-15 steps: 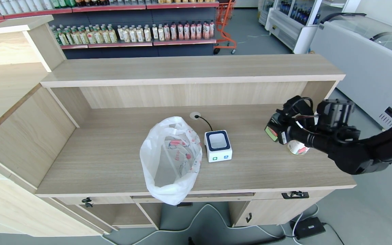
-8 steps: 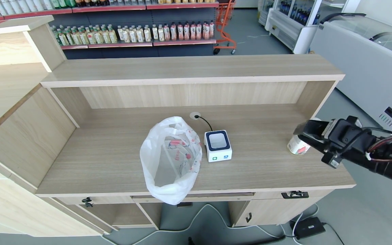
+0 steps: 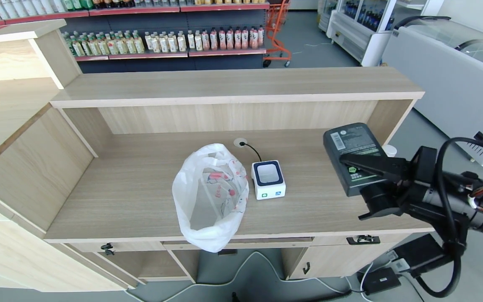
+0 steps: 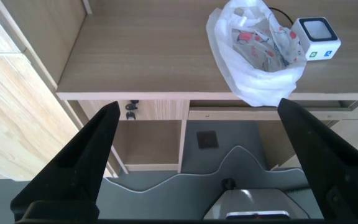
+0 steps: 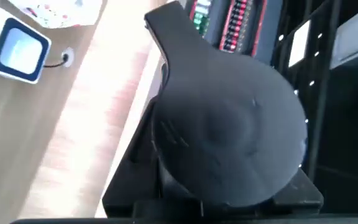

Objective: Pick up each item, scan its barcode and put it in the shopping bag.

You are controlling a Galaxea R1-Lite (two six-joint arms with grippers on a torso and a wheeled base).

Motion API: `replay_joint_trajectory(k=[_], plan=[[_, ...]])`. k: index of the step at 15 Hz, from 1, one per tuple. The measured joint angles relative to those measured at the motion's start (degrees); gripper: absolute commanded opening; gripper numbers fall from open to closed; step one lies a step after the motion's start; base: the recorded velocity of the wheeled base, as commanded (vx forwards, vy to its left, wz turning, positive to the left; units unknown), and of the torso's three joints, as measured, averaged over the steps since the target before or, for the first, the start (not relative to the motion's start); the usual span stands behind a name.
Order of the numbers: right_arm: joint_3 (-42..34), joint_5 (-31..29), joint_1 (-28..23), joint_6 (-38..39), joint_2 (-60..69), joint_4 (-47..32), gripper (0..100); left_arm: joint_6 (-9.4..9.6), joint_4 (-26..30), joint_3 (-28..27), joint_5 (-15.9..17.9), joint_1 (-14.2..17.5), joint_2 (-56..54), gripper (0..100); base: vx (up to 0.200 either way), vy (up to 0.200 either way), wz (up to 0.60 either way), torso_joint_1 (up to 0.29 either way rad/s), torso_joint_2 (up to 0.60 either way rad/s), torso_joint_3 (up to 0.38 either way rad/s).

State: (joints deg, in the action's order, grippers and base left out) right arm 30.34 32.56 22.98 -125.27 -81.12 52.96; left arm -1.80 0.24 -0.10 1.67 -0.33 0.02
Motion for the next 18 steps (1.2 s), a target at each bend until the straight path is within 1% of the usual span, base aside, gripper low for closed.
replay_joint_trajectory(k=[2,3,4,5,7,11,14,18], plan=[[0.66,1.12,6.73,-13.34,0.74,1.48,0,-0.02,0.00,0.00,-0.01,-0.02,0.00,100,0.000,0.000,0.00,0.000,0.00,0.000],[0.83,1.82,9.74,-18.40,0.88,1.82,0,-0.02,0.02,0.00,-0.01,-0.02,0.00,100,0.000,0.000,0.00,0.000,0.00,0.000],[0.85,2.94,12.37,-22.70,1.00,1.91,0,0.00,0.02,0.00,0.00,0.00,0.00,100,0.000,0.000,0.00,0.000,0.00,0.000],[0.88,4.83,13.95,-25.22,1.11,1.87,0,-0.02,0.00,0.00,-0.01,-0.02,0.00,100,0.000,0.000,0.00,0.000,0.00,0.000],[0.46,6.06,15.58,-26.59,1.24,1.71,0,0.00,0.00,0.00,0.00,-0.02,0.00,100,0.000,0.000,0.00,0.000,0.00,0.000],[1.38,6.50,16.37,-25.82,2.51,2.24,0,-0.02,0.02,0.00,-0.01,-0.02,0.00,100,0.000,0.000,0.00,0.000,0.00,0.000],[1.44,8.94,16.82,-25.21,3.97,1.87,0,0.00,0.02,0.00,0.00,-0.02,0.00,100,0.000,0.000,0.00,0.000,0.00,0.000],[0.88,9.03,17.20,-25.66,4.44,1.58,0,-0.02,0.00,0.00,-0.01,-0.02,0.00,100,0.000,0.000,0.00,0.000,0.00,0.000]])
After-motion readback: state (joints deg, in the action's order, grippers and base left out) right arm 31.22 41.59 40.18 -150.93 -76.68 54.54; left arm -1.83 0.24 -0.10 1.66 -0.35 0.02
